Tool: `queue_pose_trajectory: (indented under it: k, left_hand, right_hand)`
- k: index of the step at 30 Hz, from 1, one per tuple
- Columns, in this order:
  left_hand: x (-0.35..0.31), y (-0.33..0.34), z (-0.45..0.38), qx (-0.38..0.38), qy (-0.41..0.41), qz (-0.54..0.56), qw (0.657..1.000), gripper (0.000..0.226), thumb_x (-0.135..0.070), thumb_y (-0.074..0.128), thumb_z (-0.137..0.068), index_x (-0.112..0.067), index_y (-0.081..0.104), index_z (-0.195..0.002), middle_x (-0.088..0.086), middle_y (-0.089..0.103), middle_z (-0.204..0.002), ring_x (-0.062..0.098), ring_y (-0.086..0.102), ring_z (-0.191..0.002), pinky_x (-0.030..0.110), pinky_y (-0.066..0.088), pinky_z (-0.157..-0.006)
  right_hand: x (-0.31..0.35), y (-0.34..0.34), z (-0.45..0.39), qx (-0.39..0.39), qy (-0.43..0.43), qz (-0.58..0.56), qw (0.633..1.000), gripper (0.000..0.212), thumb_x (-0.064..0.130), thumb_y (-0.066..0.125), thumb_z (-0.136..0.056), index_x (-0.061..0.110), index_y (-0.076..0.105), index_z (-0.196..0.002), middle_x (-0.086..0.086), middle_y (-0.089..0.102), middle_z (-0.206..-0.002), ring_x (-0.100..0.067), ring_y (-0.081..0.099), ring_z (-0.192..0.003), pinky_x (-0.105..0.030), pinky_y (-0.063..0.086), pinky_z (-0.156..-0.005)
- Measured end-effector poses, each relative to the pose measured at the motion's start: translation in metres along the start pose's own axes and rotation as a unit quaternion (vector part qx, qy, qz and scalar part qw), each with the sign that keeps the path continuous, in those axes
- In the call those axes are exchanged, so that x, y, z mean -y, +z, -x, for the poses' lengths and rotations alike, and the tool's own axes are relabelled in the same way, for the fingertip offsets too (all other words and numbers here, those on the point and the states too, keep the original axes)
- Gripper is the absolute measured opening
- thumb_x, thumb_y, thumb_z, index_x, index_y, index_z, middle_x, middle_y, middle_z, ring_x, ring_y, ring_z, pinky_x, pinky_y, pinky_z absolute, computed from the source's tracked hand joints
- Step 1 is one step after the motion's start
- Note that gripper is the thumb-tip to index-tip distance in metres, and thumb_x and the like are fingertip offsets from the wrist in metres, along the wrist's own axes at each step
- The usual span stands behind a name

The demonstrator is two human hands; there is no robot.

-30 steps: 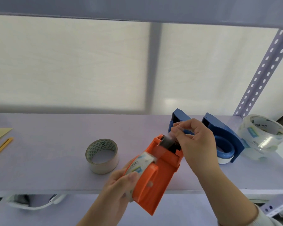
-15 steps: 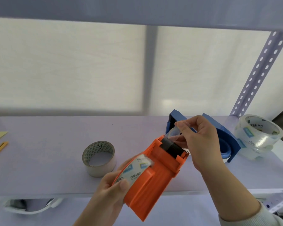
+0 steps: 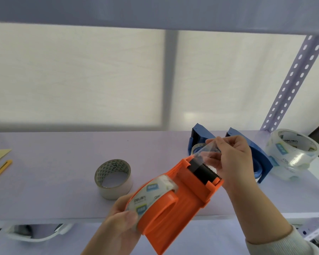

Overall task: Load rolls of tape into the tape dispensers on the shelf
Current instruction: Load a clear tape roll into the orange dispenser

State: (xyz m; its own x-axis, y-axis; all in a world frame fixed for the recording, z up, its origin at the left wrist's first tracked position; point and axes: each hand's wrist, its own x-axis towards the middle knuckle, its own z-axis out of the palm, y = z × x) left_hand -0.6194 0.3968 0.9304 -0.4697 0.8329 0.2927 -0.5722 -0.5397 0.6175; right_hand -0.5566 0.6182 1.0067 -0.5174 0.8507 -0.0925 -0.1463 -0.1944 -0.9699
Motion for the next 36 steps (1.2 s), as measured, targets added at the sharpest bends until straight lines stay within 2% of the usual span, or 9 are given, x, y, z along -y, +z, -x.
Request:
queue_pose_trajectory:
  k: [4, 8, 10, 15, 21, 26, 31, 34, 36]
  left_hand:
    - [-0.004, -0.001, 0.004, -0.02, 0.028, 0.032, 0.999, 0.04, 0.003, 0.035, -0.096, 0.011, 0.033, -0.136, 0.032, 0.042, -0.14, 0.037, 0.046, -0.127, 0.042, 0.035, -0.107]
    - [0.011, -0.014, 0.009, -0.089, 0.008, -0.003, 0.996, 0.068, -0.032, 0.088, -0.06, -0.002, 0.062, -0.115, 0.028, 0.061, -0.118, 0.033, 0.069, -0.094, 0.043, 0.057, -0.08]
    - [0.006, -0.007, 0.008, -0.011, 0.003, 0.018, 1.0, 0.05, -0.026, 0.07, -0.082, 0.005, 0.057, -0.119, 0.025, 0.065, -0.115, 0.03, 0.067, -0.1, 0.038, 0.054, -0.086]
    - [-0.002, 0.003, 0.013, -0.098, -0.008, 0.078, 0.992, 0.041, 0.001, 0.035, -0.096, 0.019, 0.027, -0.132, 0.041, 0.041, -0.134, 0.048, 0.046, -0.123, 0.052, 0.036, -0.106]
    - [-0.011, 0.012, 0.011, -0.103, -0.047, 0.152, 0.982, 0.054, -0.018, 0.033, -0.094, 0.013, 0.024, -0.137, 0.034, 0.043, -0.137, 0.041, 0.04, -0.128, 0.045, 0.026, -0.109]
    - [-0.008, 0.012, 0.008, -0.078, 0.013, 0.153, 0.985, 0.057, -0.031, 0.046, -0.088, 0.004, 0.039, -0.133, 0.028, 0.052, -0.132, 0.04, 0.045, -0.125, 0.049, 0.03, -0.107]
    - [-0.005, 0.043, -0.001, -0.171, 0.102, 0.054, 0.978, 0.055, -0.04, 0.076, -0.048, -0.009, 0.073, -0.094, 0.015, 0.074, -0.097, 0.031, 0.069, -0.094, 0.043, 0.054, -0.082]
    - [-0.006, 0.052, -0.004, -0.218, 0.105, 0.013, 0.97, 0.064, -0.045, 0.075, -0.043, -0.011, 0.073, -0.097, 0.011, 0.074, -0.098, 0.029, 0.068, -0.095, 0.04, 0.054, -0.081]
    - [-0.006, 0.055, -0.006, -0.218, 0.112, -0.002, 0.969, 0.064, -0.046, 0.075, -0.045, -0.011, 0.072, -0.098, 0.01, 0.075, -0.097, 0.028, 0.068, -0.095, 0.039, 0.055, -0.079]
  right_hand:
    - [0.003, -0.007, -0.006, -0.012, 0.004, -0.017, 1.0, 0.014, 0.012, 0.051, -0.096, 0.013, 0.048, -0.083, -0.01, 0.072, -0.08, -0.013, 0.057, -0.035, -0.019, 0.05, -0.037]
    - [0.0, -0.009, -0.002, -0.012, -0.01, -0.008, 1.0, 0.019, 0.01, 0.053, -0.095, 0.015, 0.049, -0.078, -0.006, 0.068, -0.065, -0.016, 0.059, -0.038, -0.021, 0.049, -0.037]
    - [0.0, -0.013, -0.002, -0.02, -0.026, 0.005, 0.999, 0.021, 0.008, 0.052, -0.095, 0.015, 0.048, -0.076, -0.005, 0.064, -0.061, -0.017, 0.058, -0.038, -0.022, 0.047, -0.036]
    - [0.003, -0.023, -0.005, -0.036, -0.021, -0.008, 0.999, 0.019, 0.007, 0.051, -0.095, 0.013, 0.047, -0.078, -0.008, 0.059, -0.063, -0.011, 0.056, -0.035, -0.021, 0.047, -0.035]
    - [-0.017, -0.014, 0.02, 0.037, 0.076, -0.023, 0.996, 0.014, -0.001, 0.05, -0.092, 0.01, 0.047, -0.084, -0.012, 0.058, -0.07, -0.017, 0.058, -0.047, -0.03, 0.05, -0.045]
    - [-0.044, 0.011, 0.068, 0.094, 0.091, -0.099, 0.986, 0.028, -0.014, 0.042, -0.084, 0.012, 0.049, -0.085, -0.003, 0.058, -0.066, -0.013, 0.055, -0.05, -0.028, 0.047, -0.042]
    - [-0.042, 0.024, 0.094, 0.174, 0.173, -0.192, 0.95, 0.032, -0.006, 0.048, -0.078, 0.01, 0.065, -0.1, -0.012, 0.053, -0.069, -0.024, 0.047, -0.059, -0.028, 0.037, -0.051]
    - [-0.044, 0.028, 0.098, 0.19, 0.222, -0.225, 0.929, 0.028, 0.003, 0.052, -0.081, 0.003, 0.06, -0.107, -0.018, 0.055, -0.082, -0.031, 0.05, -0.075, -0.035, 0.04, -0.059]
    - [-0.047, 0.031, 0.099, 0.193, 0.236, -0.243, 0.921, 0.05, 0.013, 0.067, -0.067, 0.0, 0.054, -0.114, -0.019, 0.053, -0.097, -0.034, 0.049, -0.091, -0.043, 0.042, -0.076]
